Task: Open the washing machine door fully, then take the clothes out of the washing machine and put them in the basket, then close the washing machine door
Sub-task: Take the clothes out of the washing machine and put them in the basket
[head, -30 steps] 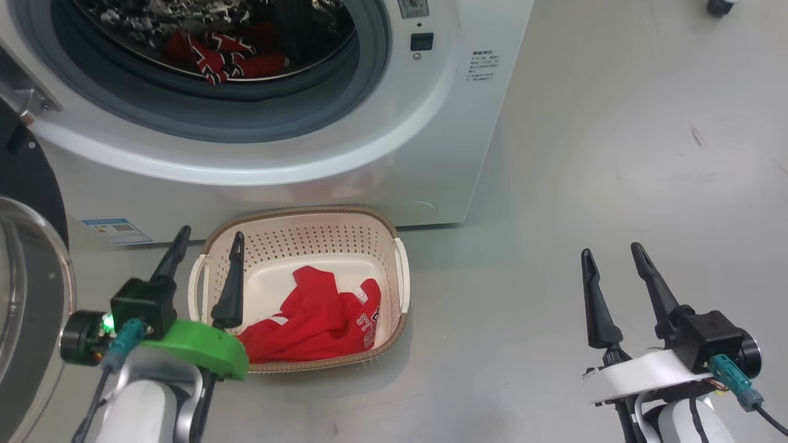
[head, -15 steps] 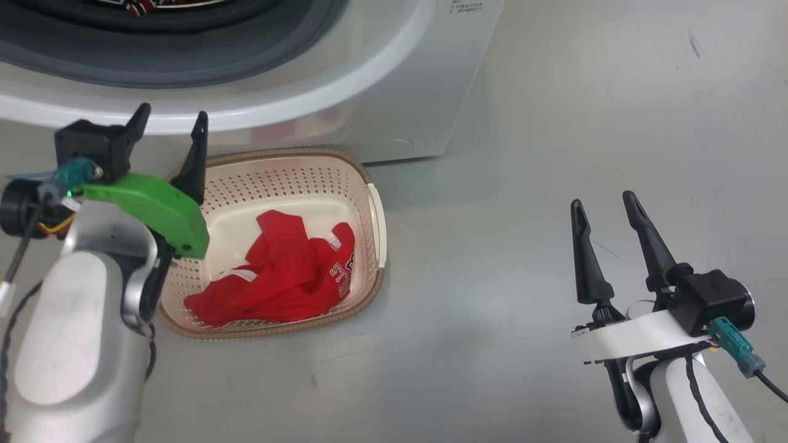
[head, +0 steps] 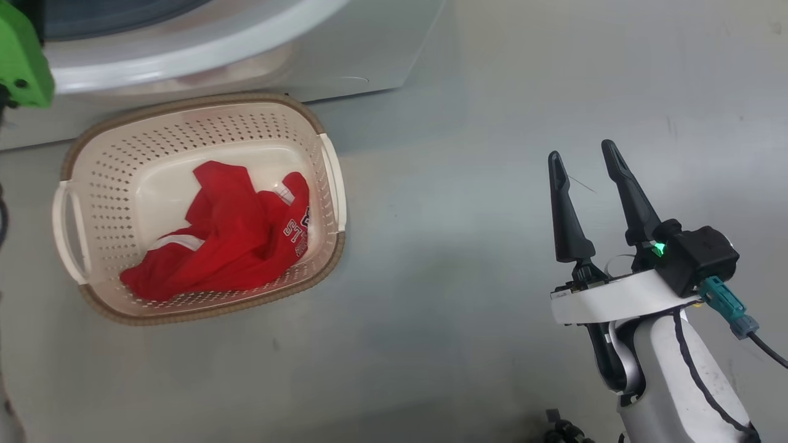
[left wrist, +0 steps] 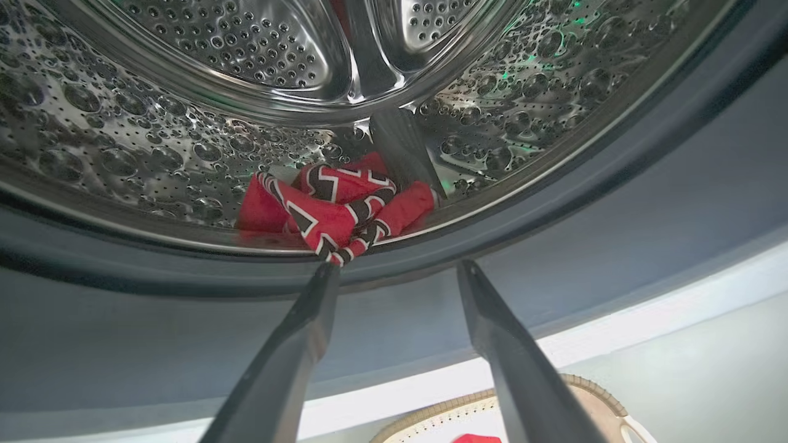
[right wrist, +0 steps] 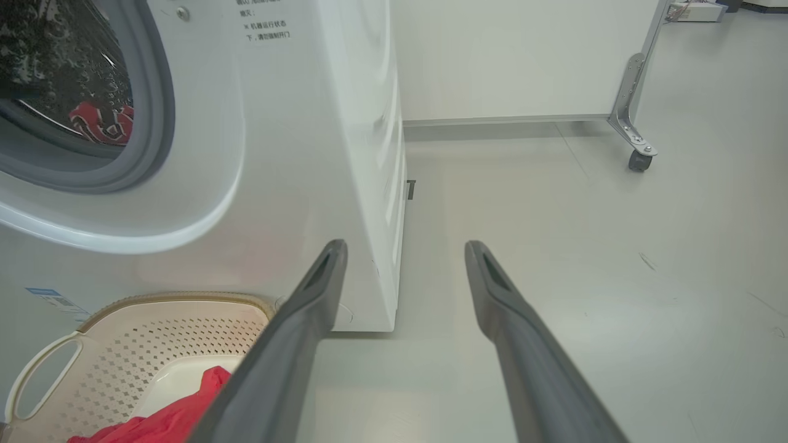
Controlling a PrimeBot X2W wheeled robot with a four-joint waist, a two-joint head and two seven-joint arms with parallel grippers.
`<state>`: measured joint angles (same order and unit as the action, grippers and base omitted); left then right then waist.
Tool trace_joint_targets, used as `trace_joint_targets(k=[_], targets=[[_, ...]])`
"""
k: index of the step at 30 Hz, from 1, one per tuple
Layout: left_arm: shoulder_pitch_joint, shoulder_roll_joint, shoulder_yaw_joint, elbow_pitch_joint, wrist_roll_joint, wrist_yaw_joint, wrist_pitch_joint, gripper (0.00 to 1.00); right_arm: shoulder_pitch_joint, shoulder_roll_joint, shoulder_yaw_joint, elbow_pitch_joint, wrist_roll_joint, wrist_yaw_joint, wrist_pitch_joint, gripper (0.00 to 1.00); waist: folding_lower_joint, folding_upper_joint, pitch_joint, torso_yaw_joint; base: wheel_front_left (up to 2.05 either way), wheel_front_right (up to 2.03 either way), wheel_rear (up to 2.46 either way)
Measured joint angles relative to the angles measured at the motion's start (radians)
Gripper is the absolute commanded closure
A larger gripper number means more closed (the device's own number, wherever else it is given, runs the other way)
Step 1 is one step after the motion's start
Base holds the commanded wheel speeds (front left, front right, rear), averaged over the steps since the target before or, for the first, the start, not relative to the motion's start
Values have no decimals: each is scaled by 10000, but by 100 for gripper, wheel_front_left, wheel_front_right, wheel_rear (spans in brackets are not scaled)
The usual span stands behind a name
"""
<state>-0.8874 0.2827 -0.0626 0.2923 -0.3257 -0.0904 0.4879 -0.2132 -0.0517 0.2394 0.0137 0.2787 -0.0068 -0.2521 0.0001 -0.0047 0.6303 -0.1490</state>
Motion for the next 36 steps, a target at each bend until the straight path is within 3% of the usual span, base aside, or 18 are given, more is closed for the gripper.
trace_joint_targets(k=[7,20,32,33,35,36], targets=[[-1069,742,48,577,161,-73,773,0,-255,25,178,284,293,46,-2,0,0,0,516,-656,0,0,0],[-2780,1469,90,1137,182,-178,1923,0,-732,36,575,-21,1014,-151,-2,0,0,0,1407,-1399,0,0,0],[-3341,2019,19,1755,696,-144,2502,0,-1098,50,815,-123,1419,-330,-2,0,1,0,1997,-1801,0,0,0],[-3373,2019,19,1768,721,-102,2502,15,-1102,48,811,-123,1419,-364,-2,0,1,0,2017,-1816,0,0,0],[-3499,2023,8,1810,727,-100,2500,55,-1116,50,817,-121,1421,-399,-2,0,1,0,2047,-1831,0,0,0],[-3543,2023,-2,1814,727,-100,2495,55,-1138,50,826,-121,1436,-399,-2,0,1,0,2058,-1831,0,0,0]])
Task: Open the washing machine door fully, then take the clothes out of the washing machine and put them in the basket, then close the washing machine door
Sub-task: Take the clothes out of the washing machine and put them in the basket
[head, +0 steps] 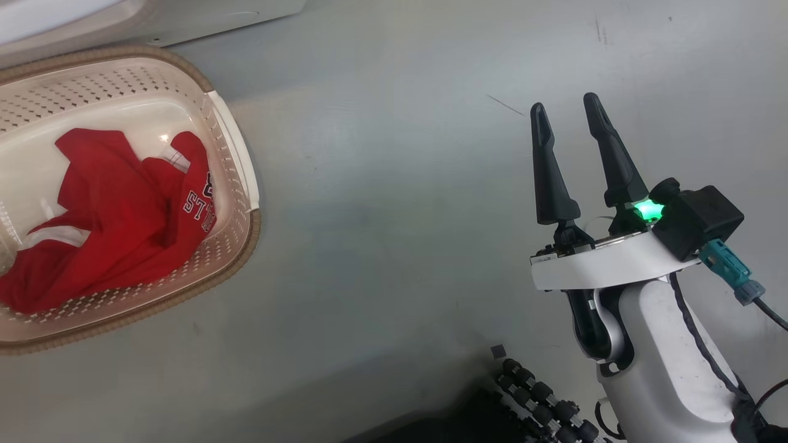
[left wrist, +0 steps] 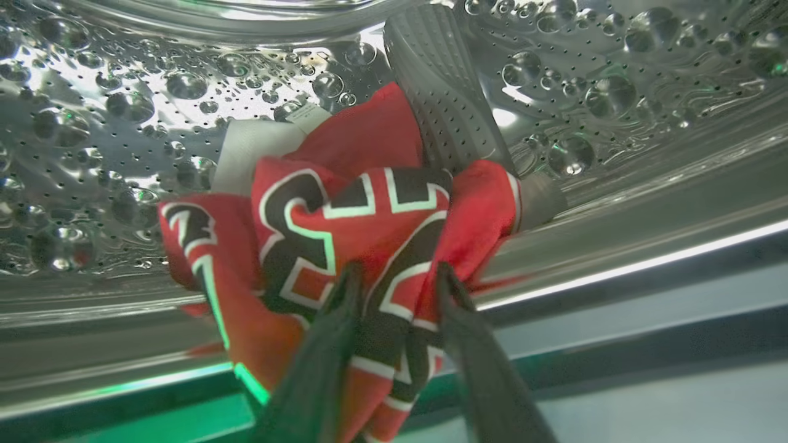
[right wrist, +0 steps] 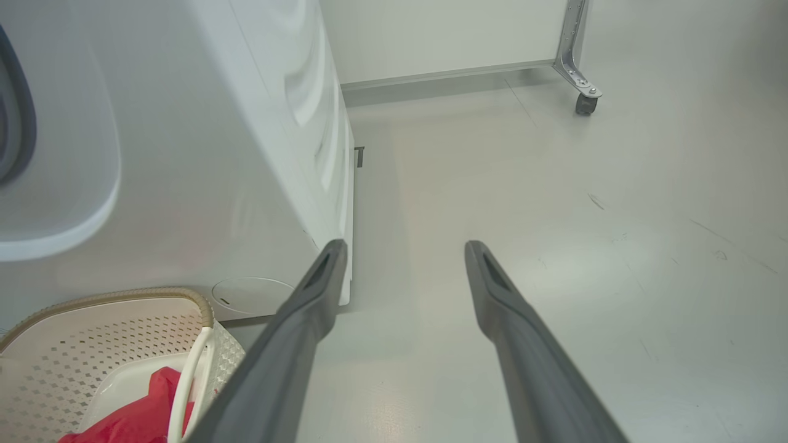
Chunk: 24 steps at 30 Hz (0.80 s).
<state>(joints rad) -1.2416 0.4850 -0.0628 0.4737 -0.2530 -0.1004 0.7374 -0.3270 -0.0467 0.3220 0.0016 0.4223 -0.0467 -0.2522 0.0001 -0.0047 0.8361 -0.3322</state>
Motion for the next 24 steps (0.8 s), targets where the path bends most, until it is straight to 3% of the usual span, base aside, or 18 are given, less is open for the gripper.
trace_joint_targets(k=[1,2,3,14,24], targets=[[-39,0,-12,15,0,0,-4,69,-35,0,15,-2,25,0,0,0,0,0,8,2,0,0,0],[-77,0,-25,19,19,0,-13,96,-74,0,27,-4,40,0,0,0,0,0,14,7,0,0,0],[-105,-2,-29,19,29,0,-71,100,-117,0,31,-8,52,-2,0,0,0,0,21,13,0,0,0],[-331,-35,-40,-35,-8,-2,-711,100,-307,0,-6,-15,54,-81,0,0,0,0,64,188,0,0,0],[-336,-504,4,-581,-50,-15,-2502,100,-357,-6,-339,13,-359,-100,0,0,0,0,-85,627,0,0,0]])
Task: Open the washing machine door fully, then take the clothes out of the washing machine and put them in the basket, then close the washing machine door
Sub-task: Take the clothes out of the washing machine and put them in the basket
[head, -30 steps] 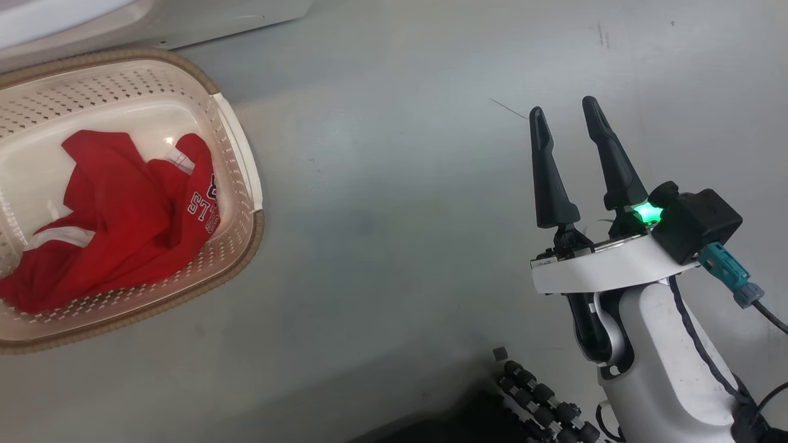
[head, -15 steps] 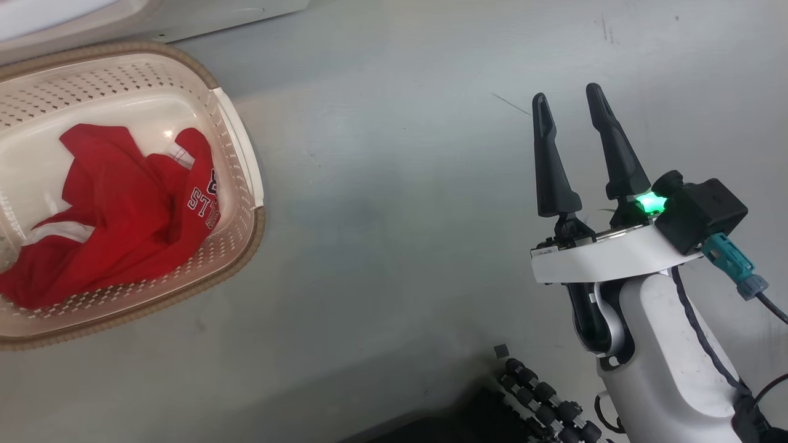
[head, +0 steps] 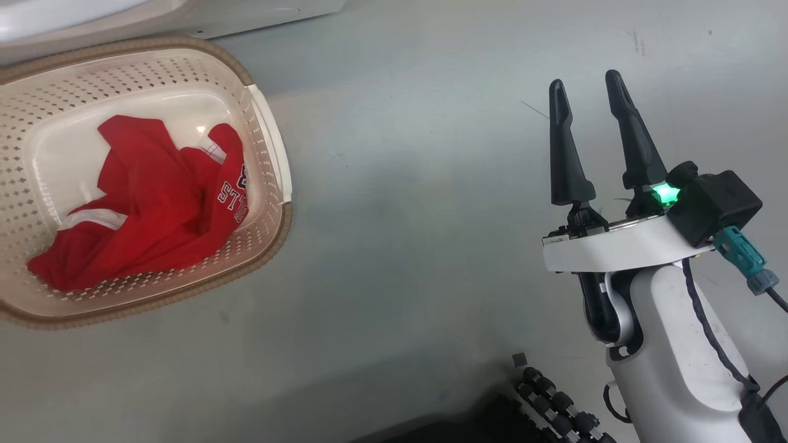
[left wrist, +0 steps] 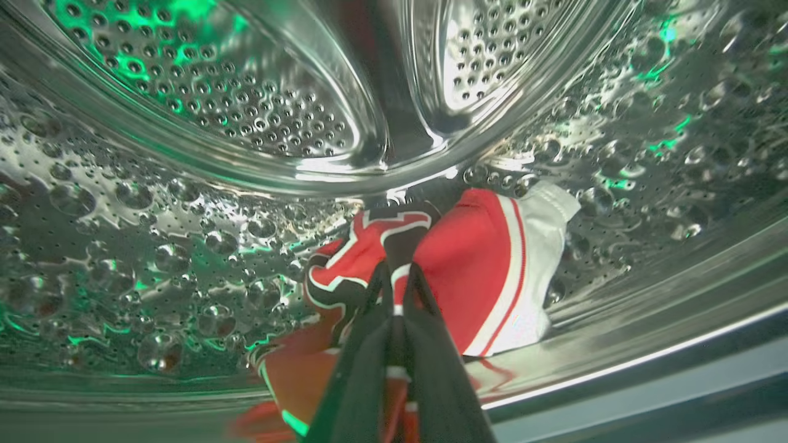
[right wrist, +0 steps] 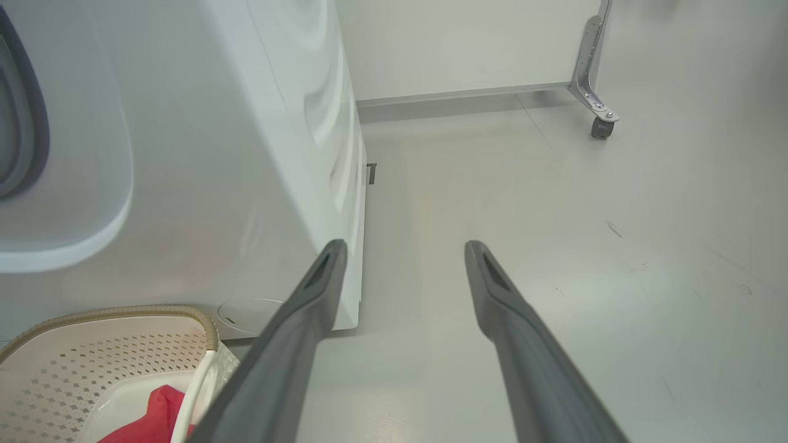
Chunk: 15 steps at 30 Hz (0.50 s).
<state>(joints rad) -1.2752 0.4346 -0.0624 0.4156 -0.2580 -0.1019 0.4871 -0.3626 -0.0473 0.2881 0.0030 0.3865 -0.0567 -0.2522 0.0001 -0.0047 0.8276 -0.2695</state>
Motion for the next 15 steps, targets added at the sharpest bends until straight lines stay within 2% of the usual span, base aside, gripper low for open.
trace_joint_targets(k=[6,15], targets=[[260,-481,127,-458,-136,17,-1329,100,-56,-2,-190,54,-341,0,0,0,-1,0,-147,367,0,0,0],[1791,-1398,203,-1024,-242,178,-3434,100,-68,-136,-483,336,-773,27,-2,0,0,0,-639,902,0,0,0]])
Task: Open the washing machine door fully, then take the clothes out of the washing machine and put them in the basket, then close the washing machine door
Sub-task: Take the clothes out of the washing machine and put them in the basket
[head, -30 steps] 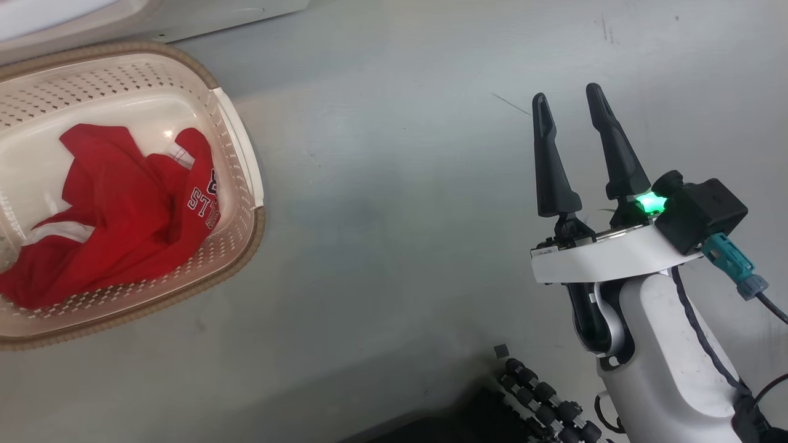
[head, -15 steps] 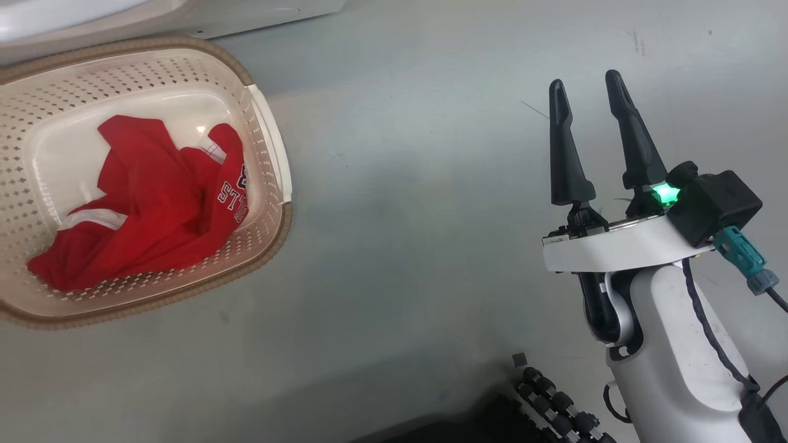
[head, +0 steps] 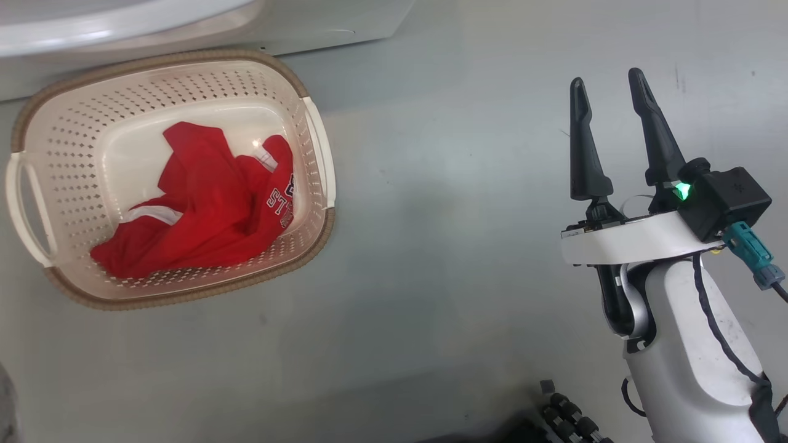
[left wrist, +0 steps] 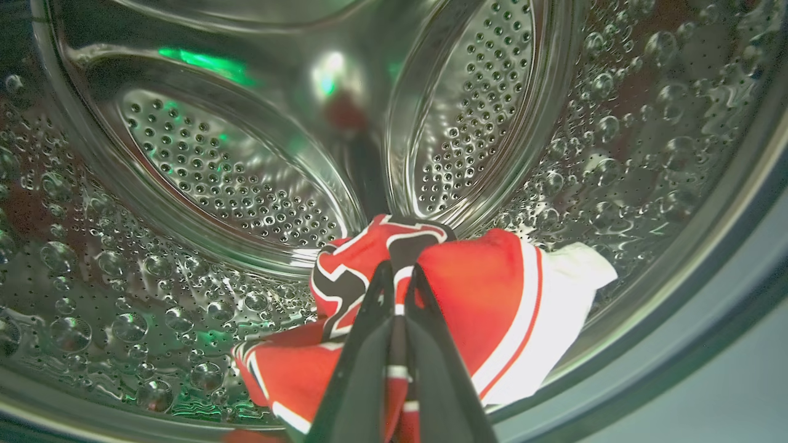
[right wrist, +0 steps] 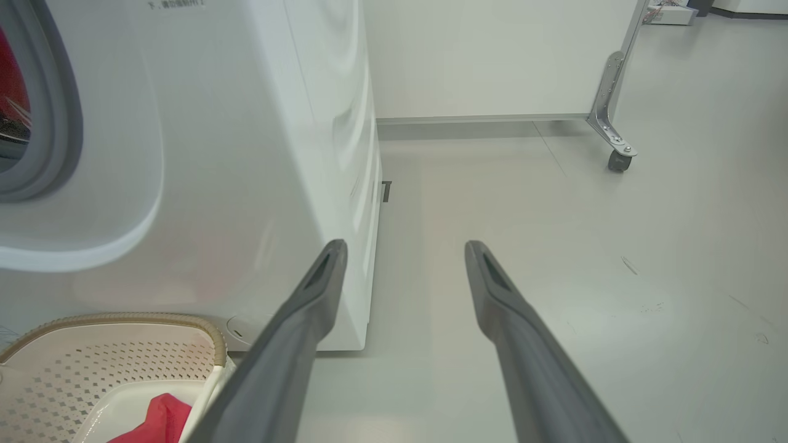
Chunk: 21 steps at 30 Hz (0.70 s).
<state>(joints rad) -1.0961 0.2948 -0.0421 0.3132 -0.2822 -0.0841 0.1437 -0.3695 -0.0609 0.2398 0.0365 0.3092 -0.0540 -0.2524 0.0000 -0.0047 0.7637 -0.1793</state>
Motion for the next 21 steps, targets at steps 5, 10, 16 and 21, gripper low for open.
trace_joint_targets(k=[5,10,16,21], targets=[[974,-466,-29,-290,-82,42,-1127,100,91,-73,-100,171,-109,17,2,0,0,0,-432,276,0,0,0],[1913,-761,-31,-589,-81,138,-2268,100,305,-286,-144,391,-272,92,2,0,0,0,-938,531,0,0,0],[3117,-1175,-19,-871,-82,255,-3530,100,675,-324,-188,608,-305,163,2,0,0,0,-1627,791,0,0,0],[4103,-1365,-48,-988,-81,366,-3939,100,988,-378,-245,757,-316,178,2,0,0,0,-2236,993,0,0,0]])
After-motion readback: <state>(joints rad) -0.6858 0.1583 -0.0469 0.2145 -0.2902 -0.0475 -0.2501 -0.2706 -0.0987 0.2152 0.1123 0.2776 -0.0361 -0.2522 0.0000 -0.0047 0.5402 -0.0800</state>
